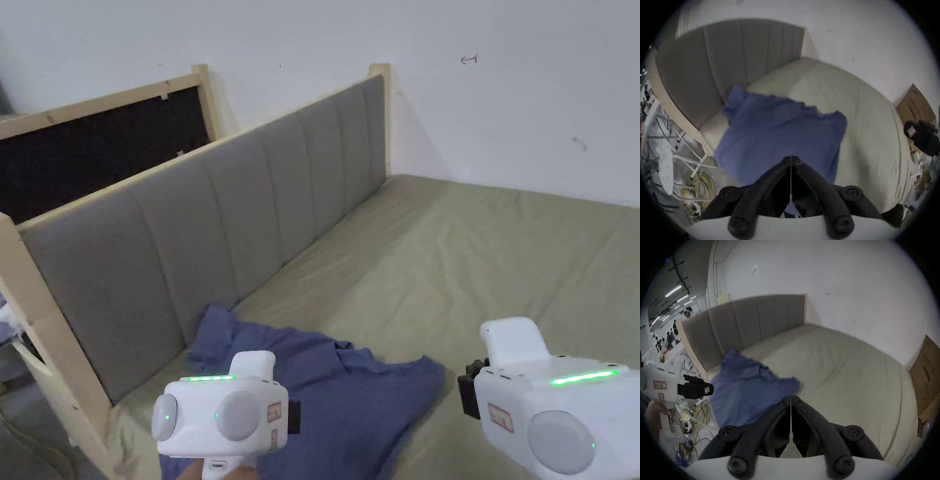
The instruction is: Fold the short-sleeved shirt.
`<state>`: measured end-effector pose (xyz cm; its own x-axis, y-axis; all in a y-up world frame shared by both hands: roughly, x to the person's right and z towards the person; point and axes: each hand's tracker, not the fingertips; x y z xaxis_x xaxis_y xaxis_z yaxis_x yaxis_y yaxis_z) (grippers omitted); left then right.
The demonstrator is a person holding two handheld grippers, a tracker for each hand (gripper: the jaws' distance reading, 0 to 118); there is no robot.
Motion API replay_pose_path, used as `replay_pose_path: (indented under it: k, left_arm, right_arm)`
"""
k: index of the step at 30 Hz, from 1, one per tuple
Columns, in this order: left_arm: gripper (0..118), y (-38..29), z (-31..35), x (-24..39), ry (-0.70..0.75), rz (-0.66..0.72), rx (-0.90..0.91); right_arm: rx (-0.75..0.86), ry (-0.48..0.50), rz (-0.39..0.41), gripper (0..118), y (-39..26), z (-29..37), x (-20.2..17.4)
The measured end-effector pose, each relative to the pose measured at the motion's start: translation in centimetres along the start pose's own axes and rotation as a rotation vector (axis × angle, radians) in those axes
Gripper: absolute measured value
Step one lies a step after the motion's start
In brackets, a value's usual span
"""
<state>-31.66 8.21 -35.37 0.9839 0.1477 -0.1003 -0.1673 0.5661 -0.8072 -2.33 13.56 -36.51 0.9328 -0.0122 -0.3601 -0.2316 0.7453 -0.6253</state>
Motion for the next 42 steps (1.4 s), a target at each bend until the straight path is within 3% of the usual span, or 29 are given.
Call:
replay_pose_path:
  k: [1,3,4,6,10,13,24,26,27,28,30,31,37,42]
  left_arm:
    - [18,0.0,-1.1,-0.4,0.012,0.024,-0.021]
    - [88,0.0,-3.5,-1.0,0.011,0.063,-0.084]
    - [118,0.0,-4.9,-1.3,0.019,0.075,-0.124]
    - [111,0.2,-7.0,-1.6,0.039,0.078,-0.107]
    - [112,0.9,-11.2,-0.7,0.078,0.034,-0.178]
    - [118,1.3,-15.1,0.0,0.165,0.055,-0.382]
    - [118,-0.5,-12.0,-0.2,0.122,0.031,-0.158]
    - [114,-1.0,-11.4,0.6,0.142,-0.02,-0.136]
    - [106,-1.0,-10.5,0.8,0.124,-0.053,-0.097]
    - [90,-1.0,-9.5,1.2,0.126,-0.089,-0.063]
    - [17,-1.0,-7.4,1.7,0.179,-0.119,-0.035]
    - [0,-1.1,-7.0,1.5,0.176,-0.114,-0.01]
    - [0,1.5,0.5,-0.5,0.103,-0.048,0.121]
    - [0,5.6,9.6,4.2,0.066,-0.175,0.342]
  right_arm:
    - [-0.015,0.014,-0.005,0,-0.2,-0.8,-0.2]
    - [-0.037,0.044,-0.016,0,-0.6,-2.0,-0.4]
    - [-0.046,0.05,-0.011,0,-0.9,-2.4,-0.5]
    - [-0.059,0.048,0.015,0,-1.3,-3.1,-0.6]
    - [-0.078,0.032,0.049,0,-2.2,-4.2,-0.1]
    - [-0.104,0.032,0.031,0,-2.7,-4.7,0.8]
    - [-0.124,0.053,-0.056,0,-4.2,-4.6,2.3]
    - [-0.127,0.051,-0.051,0,-4.4,-4.2,2.4]
    - [-0.125,0.049,-0.048,0,-4.4,-3.9,2.5]
    - [-0.12,0.048,-0.046,0,-4.5,-3.5,2.5]
    - [-0.076,0.024,-0.046,0,-4.5,-2.4,2.9]
    - [-0.055,0.005,-0.053,0,-4.5,-1.9,3.2]
    - [0.017,-0.017,-0.157,0,-4.0,1.9,6.1]
    - [0.119,-0.093,-0.189,0,-3.8,7.3,9.2]
